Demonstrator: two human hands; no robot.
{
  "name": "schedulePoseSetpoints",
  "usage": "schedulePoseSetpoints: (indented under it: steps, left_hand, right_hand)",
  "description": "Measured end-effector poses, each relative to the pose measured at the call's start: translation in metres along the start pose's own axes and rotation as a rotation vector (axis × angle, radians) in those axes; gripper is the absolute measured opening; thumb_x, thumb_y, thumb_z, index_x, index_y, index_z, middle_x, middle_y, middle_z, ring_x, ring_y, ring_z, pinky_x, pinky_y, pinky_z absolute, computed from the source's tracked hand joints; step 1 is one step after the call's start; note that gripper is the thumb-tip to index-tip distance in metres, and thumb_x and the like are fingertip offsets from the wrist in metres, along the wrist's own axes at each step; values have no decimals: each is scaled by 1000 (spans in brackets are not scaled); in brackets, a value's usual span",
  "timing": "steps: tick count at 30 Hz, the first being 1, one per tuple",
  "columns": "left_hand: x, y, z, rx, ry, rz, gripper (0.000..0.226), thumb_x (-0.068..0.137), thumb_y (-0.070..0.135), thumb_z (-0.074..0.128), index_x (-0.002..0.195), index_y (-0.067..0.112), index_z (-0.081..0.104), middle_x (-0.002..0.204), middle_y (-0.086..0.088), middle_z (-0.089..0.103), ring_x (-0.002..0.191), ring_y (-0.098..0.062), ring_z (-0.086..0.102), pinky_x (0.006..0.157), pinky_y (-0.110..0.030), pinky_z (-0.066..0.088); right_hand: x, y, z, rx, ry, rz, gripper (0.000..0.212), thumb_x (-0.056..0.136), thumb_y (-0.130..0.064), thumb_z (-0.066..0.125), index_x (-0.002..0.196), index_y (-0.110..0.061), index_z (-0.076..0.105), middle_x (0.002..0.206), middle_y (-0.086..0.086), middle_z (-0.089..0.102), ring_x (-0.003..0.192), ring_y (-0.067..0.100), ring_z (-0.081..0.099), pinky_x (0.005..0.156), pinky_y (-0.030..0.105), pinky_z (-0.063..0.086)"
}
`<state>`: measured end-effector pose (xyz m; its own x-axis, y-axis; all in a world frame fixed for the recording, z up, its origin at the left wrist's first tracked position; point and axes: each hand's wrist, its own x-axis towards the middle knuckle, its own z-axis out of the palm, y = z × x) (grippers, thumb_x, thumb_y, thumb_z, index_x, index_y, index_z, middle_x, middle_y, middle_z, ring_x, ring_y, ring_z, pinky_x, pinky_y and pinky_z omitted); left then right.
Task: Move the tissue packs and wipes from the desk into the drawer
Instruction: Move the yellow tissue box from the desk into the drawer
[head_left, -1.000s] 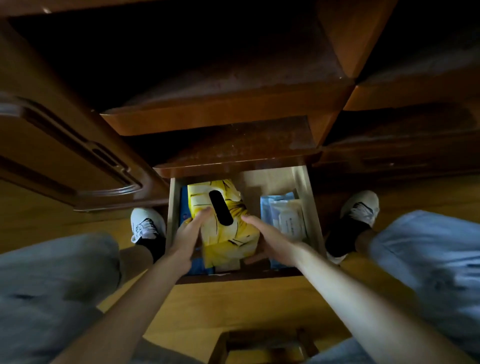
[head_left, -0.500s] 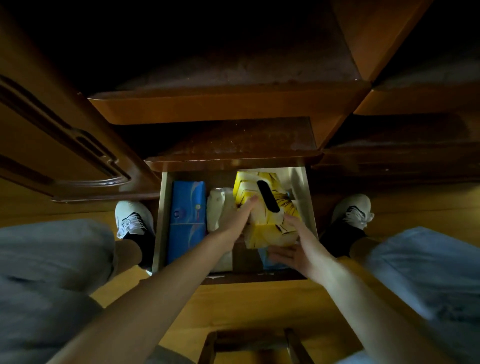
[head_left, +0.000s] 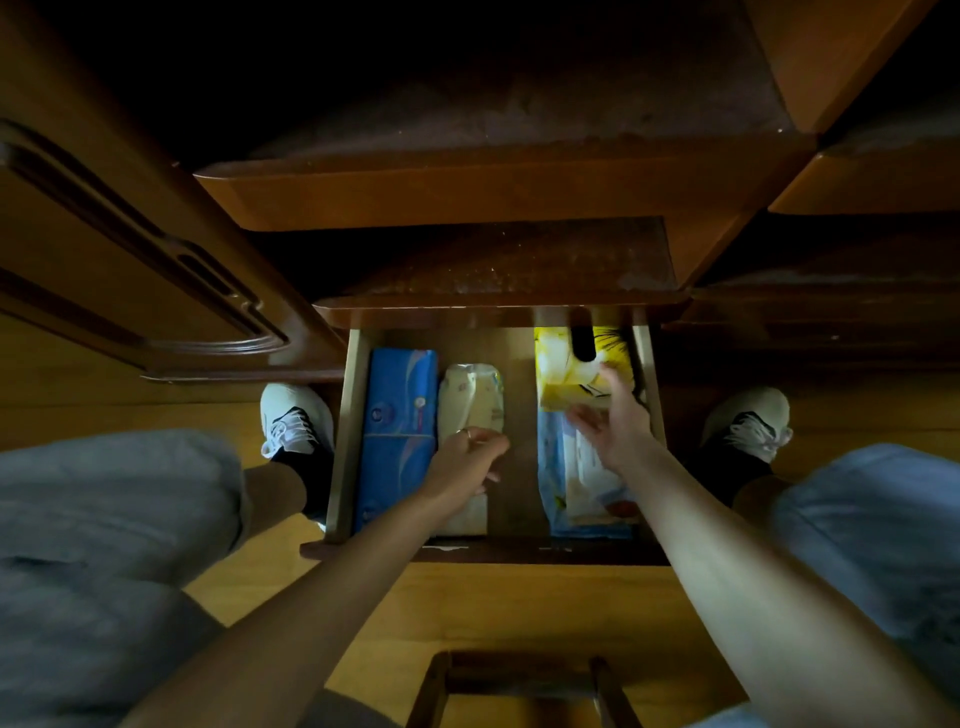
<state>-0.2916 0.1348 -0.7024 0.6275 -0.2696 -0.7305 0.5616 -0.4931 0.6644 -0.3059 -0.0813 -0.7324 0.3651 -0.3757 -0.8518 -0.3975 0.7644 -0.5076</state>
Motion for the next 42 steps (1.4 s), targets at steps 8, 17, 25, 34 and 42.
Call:
schedulePoseSetpoints:
  steps: [8,17,25,34,42]
  left_hand:
    - [1,-12,-2,76,17,34,21,96,33,64,115,23,66,89,1,73,81,-13,73,81,-35,58]
    - [-3,8,-1,-145,13,36,20,96,35,63,112,23,67,109,-6,72,94,-20,72,93,-41,56]
    - [-13,12,-9,-222,40,51,20,95,35,66,113,27,64,110,-4,69,96,-19,70,76,-26,59]
    - [0,27,-32,-274,-32,-165,105,57,70,84,143,21,50,139,-10,57,125,-31,57,103,-50,51]
    - [-5,24,-9,-613,-36,-275,63,62,50,91,110,19,63,119,-17,59,107,-33,65,75,-43,64]
  right_hand:
    - [-4,3,11,-50,121,-41,48,83,-53,78,97,-11,61,106,14,68,98,24,71,90,42,62]
    - [-37,17,-13,-101,116,-49,42,73,-45,89,89,-13,69,87,13,69,80,22,70,58,29,61]
    - [-39,21,-35,-296,114,-133,93,59,-70,83,128,-13,61,112,6,70,102,26,68,87,43,58]
    - [-66,-2,-69,-621,-157,-133,85,49,-62,92,117,-16,68,100,17,78,84,32,78,60,37,61]
    - [-89,-5,-53,-364,-231,-94,71,71,-82,66,129,-41,65,123,6,73,116,35,66,96,62,53]
